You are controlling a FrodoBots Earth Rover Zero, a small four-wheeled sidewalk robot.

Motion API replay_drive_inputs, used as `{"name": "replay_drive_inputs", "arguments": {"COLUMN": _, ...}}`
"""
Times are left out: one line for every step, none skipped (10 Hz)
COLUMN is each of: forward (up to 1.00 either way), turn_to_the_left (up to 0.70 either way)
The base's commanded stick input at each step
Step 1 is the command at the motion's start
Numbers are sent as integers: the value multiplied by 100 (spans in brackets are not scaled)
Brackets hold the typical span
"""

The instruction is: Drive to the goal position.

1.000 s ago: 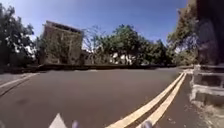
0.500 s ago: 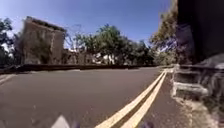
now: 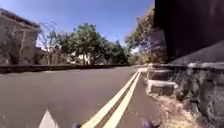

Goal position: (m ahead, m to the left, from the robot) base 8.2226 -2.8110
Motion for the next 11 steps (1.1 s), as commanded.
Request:
{"name": "replay_drive_inputs", "arguments": {"forward": 0, "turn_to_the_left": 0}}
{"name": "replay_drive_inputs", "arguments": {"forward": 0, "turn_to_the_left": 0}}
{"name": "replay_drive_inputs", "arguments": {"forward": 0, "turn_to_the_left": 0}}
{"name": "replay_drive_inputs", "arguments": {"forward": 0, "turn_to_the_left": 0}}
{"name": "replay_drive_inputs", "arguments": {"forward": 31, "turn_to_the_left": 0}}
{"name": "replay_drive_inputs", "arguments": {"forward": 62, "turn_to_the_left": 0}}
{"name": "replay_drive_inputs", "arguments": {"forward": 85, "turn_to_the_left": 0}}
{"name": "replay_drive_inputs", "arguments": {"forward": 85, "turn_to_the_left": 0}}
{"name": "replay_drive_inputs", "arguments": {"forward": 85, "turn_to_the_left": 0}}
{"name": "replay_drive_inputs", "arguments": {"forward": 85, "turn_to_the_left": 0}}
{"name": "replay_drive_inputs", "arguments": {"forward": 85, "turn_to_the_left": 0}}
